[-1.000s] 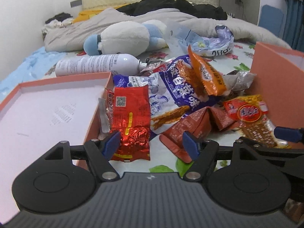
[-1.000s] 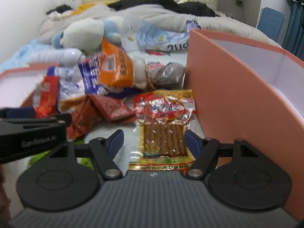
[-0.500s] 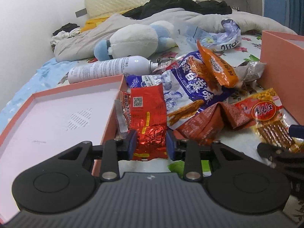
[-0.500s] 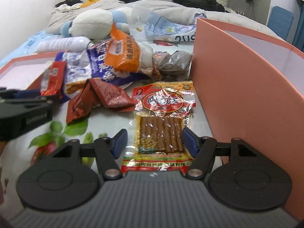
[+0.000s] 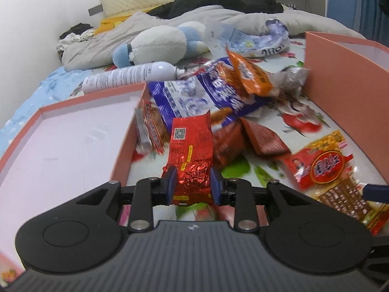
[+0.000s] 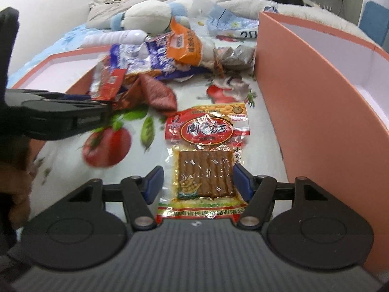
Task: Organize snacks
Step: 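Lift the red tea bag with the left tool while the right tool lifts the spicy strip pack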
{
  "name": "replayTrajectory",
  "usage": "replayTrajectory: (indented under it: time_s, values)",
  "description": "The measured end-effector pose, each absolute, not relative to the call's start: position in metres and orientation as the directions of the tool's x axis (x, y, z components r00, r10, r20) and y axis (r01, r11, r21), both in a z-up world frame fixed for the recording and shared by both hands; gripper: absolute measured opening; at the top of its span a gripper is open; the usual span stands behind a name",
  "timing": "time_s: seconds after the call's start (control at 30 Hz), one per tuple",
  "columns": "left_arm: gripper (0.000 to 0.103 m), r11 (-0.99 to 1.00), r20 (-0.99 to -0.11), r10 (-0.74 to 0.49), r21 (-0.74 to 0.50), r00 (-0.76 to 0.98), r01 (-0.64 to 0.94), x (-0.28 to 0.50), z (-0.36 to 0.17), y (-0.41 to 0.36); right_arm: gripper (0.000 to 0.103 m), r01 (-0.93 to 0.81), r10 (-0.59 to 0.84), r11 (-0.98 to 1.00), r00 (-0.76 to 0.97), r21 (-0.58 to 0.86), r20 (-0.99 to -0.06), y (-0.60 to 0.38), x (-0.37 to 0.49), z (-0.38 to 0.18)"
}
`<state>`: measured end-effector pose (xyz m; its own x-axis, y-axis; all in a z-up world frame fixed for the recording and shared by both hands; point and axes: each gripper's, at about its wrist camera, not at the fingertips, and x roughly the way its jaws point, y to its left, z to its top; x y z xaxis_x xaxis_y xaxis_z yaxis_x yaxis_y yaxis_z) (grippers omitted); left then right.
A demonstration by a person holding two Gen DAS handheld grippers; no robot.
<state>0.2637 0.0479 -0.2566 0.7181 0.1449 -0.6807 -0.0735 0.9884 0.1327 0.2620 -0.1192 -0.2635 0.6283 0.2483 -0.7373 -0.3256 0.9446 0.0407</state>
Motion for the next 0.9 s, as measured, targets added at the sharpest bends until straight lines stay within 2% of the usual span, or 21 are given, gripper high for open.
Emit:
replayTrajectory:
  time_s: [0.13, 0.23, 0.4, 0.5, 0.53, 0.57, 0.63, 0.8, 0.9]
  values:
    - [0.034, 0.993, -0.702, 0.115, 0.073, 0.703, -0.09, 0.241, -0.247, 0.045, 0.062, -0.35, 0.279, 0.934, 0.596, 0.069, -0.753, -0.125, 0.243, -0.26]
    - [0.034, 0.994, -0.711, 0.105, 0.051, 0.695, -0.098, 0.226, -0.241, 0.043, 0.049, -0.363, 0.29, 0.929, 0.587, 0.074, -0.756, -0.127, 0.234, -0.256]
    - [0.035, 0.996, -0.722, 0.091, 0.052, 0.686, -0.078, 0.214, -0.239, 0.042, 0.051, -0.343, 0.277, 0.937, 0.609, 0.068, -0.743, -0.131, 0.233, -0.254]
    - [0.037, 0.997, -0.714, 0.081, 0.051, 0.695, -0.063, 0.214, -0.236, 0.047, 0.066, -0.328, 0.268, 0.942, 0.617, 0.068, -0.74, -0.131, 0.239, -0.255]
    - [0.049, 0.998, -0.713, 0.069, 0.039, 0.698, -0.058, 0.215, -0.235, 0.049, 0.076, -0.331, 0.271, 0.941, 0.617, 0.068, -0.739, -0.13, 0.24, -0.255]
    - [0.063, 0.998, -0.713, 0.062, 0.03, 0.698, -0.058, 0.216, -0.235, 0.051, 0.08, -0.348, 0.278, 0.935, 0.613, 0.063, -0.74, -0.126, 0.242, -0.256]
    - [0.07, 0.998, -0.711, 0.056, 0.03, 0.701, -0.049, 0.22, -0.235, 0.054, 0.081, -0.356, 0.259, 0.934, 0.609, 0.033, -0.75, -0.12, 0.244, -0.259]
    - [0.07, 0.997, -0.728, 0.009, -0.048, 0.686, -0.065, 0.227, -0.241, 0.067, 0.081, -0.34, 0.202, 0.94, 0.608, -0.021, -0.768, -0.114, 0.249, -0.267]
    - [0.07, 0.994, -0.742, -0.013, -0.079, 0.67, -0.069, 0.231, -0.249, 0.072, 0.081, -0.345, 0.215, 0.939, 0.604, -0.008, -0.767, -0.118, 0.251, -0.269]
